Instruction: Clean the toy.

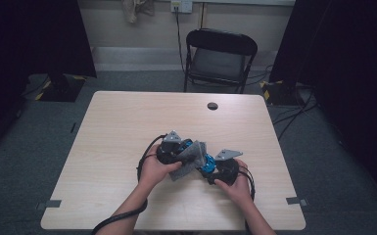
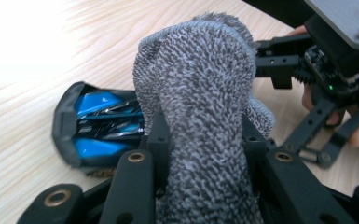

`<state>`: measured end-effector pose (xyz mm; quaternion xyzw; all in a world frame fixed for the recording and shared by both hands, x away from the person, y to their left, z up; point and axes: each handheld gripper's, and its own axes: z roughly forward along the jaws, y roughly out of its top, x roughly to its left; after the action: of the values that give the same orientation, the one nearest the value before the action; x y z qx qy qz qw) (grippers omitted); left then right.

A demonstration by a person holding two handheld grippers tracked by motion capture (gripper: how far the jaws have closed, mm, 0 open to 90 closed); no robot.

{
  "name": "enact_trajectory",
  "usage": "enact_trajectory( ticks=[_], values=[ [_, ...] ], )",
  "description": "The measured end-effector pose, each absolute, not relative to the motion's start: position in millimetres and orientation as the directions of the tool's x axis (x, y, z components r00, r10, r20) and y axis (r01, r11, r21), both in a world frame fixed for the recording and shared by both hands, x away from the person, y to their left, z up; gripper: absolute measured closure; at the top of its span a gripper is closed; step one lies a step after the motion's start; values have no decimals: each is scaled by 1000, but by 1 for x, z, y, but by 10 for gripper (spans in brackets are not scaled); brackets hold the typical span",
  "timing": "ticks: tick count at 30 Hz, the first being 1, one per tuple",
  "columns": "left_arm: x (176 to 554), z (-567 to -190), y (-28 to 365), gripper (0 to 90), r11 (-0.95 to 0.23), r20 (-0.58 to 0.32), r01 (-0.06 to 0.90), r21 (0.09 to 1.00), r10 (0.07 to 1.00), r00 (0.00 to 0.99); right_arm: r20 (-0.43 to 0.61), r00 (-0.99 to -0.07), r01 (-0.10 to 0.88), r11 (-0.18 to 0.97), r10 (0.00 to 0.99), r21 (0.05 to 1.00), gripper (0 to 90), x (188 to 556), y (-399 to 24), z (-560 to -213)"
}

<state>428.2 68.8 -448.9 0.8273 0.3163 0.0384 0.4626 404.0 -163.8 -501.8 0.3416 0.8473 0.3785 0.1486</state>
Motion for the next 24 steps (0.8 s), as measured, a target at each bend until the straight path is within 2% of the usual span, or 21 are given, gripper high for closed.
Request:
enact_trajectory(
  ticks=[16, 19, 24],
  values=[
    [434, -463, 24, 661, -419, -184, 452, 787, 540, 821, 5, -722, 466, 481, 692, 742, 227, 404, -164, -502],
    [433, -466, 18, 655, -460, -144, 431, 776, 536, 832, 5, -722, 466, 481, 691, 742, 228, 404, -164, -502],
    [430, -471, 18, 546, -450, -139, 407, 795, 518, 844, 5, -722, 466, 481, 691, 742, 227, 404, -164, -502]
  ],
)
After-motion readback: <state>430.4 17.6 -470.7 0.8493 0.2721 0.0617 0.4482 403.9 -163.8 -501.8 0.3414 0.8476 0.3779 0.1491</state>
